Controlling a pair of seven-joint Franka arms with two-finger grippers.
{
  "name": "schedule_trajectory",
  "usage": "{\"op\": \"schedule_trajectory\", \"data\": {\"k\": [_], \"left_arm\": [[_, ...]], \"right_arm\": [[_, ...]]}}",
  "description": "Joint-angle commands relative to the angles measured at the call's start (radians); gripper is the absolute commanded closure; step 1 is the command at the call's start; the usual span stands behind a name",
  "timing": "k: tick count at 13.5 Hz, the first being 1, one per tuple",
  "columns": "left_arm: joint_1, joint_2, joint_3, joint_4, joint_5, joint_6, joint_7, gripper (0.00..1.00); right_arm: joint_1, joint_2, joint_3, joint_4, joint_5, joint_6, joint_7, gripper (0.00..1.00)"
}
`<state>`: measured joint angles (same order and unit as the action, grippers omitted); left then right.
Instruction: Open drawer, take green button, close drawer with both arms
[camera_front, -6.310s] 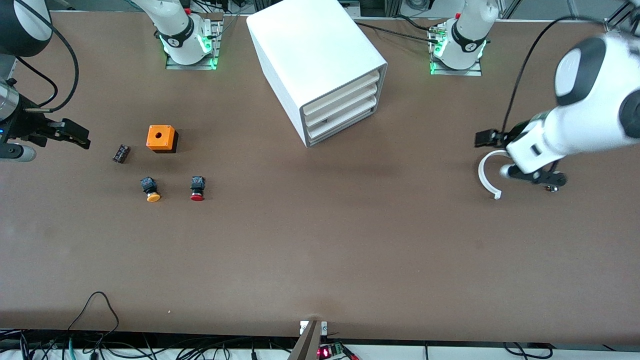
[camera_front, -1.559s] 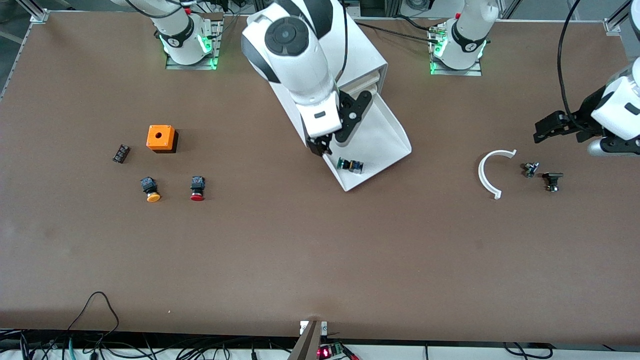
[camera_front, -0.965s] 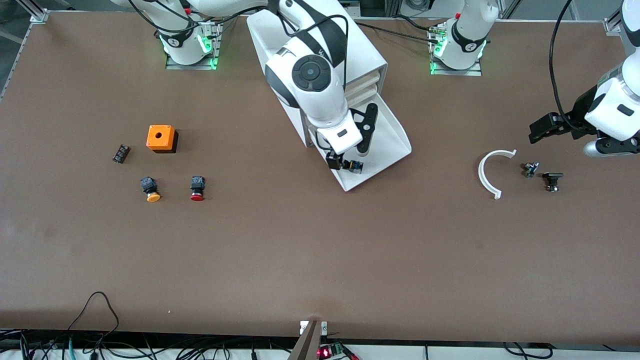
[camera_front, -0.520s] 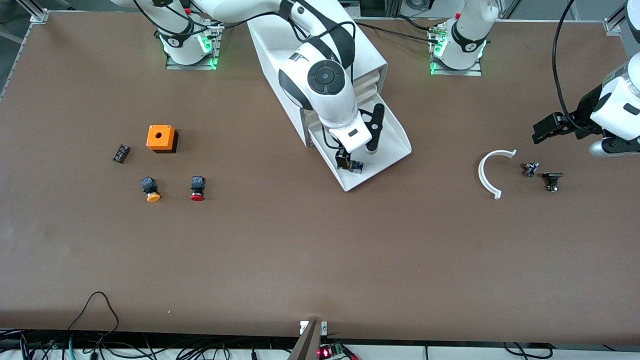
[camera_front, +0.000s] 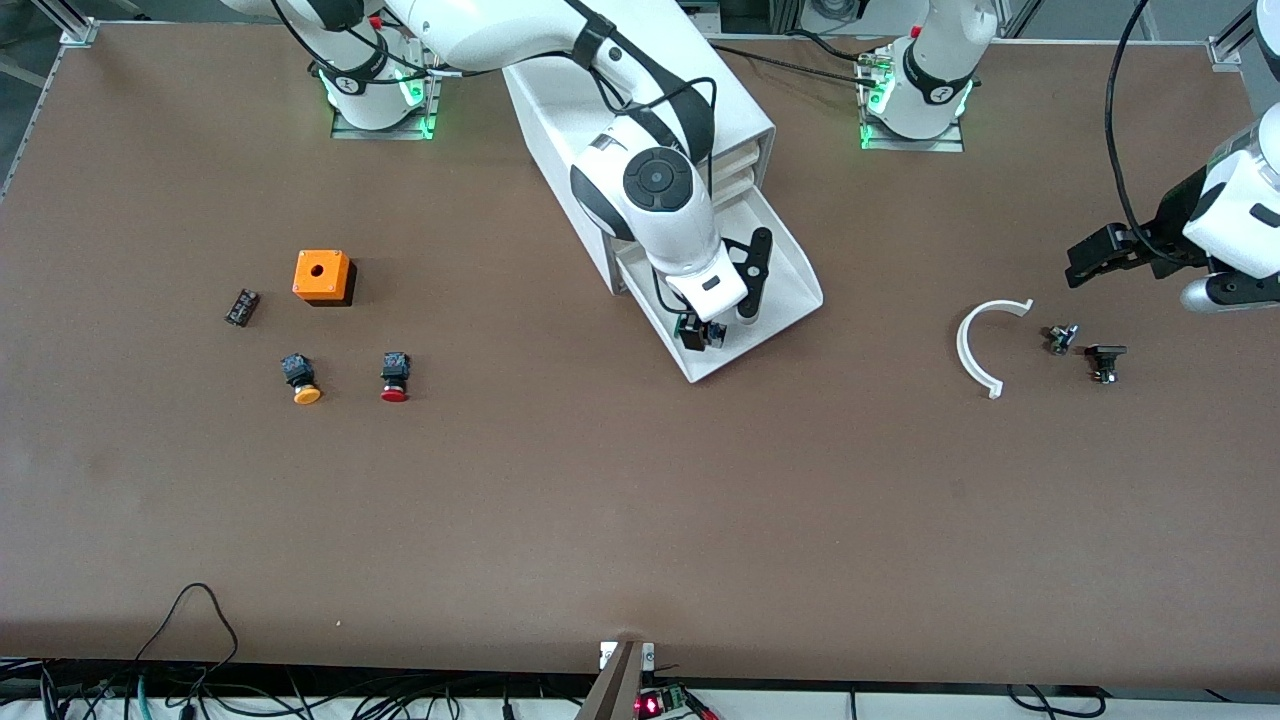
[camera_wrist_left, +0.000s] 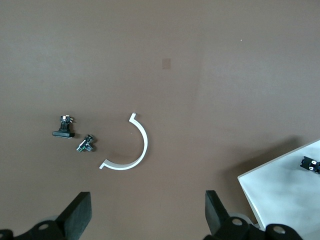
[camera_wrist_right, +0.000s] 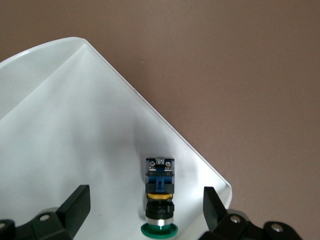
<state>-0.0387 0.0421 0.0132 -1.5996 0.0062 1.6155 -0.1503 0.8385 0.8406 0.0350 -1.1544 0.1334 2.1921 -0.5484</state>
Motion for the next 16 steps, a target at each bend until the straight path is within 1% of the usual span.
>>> {"op": "schedule_trajectory", "data": {"k": [1,4,7,10,13,16], "left_arm": [[-0.001,0.007,0.005,0.032,-0.014,-0.022,-0.003,0.0],[-0.001,0.007,0.005,0.032,-0.015,-0.022,-0.002,0.0],[-0.001,0.007,0.005,0.033,-0.015,-0.023,-0.002,0.0],[-0.003,0.013,0.005,0.052,-0.015,-0.023,-0.003,0.0],[-0.001,0.015,0.004,0.053,-0.044,-0.026,-0.003,0.0],[-0.001,0.015,0.005,0.053,-0.043,-0.026,-0.002,0.0]], "right_arm": [[0.025,0.037,-0.024,0.036,-0.012,0.017,-0.002,0.0],[0.039,0.043,-0.032,0.032,-0.014,0.015,-0.004,0.0],[0.039,0.048,-0.03,0.027,-0.04,0.012,-0.004,0.0],[0.041,0.049,-0.032,0.019,-0.04,0.014,-0.004,0.0],[0.041,0.063,-0.032,0.016,-0.04,0.017,-0.005,0.0],[0.041,0.066,-0.032,0.016,-0.038,0.02,-0.005,0.0]]}}
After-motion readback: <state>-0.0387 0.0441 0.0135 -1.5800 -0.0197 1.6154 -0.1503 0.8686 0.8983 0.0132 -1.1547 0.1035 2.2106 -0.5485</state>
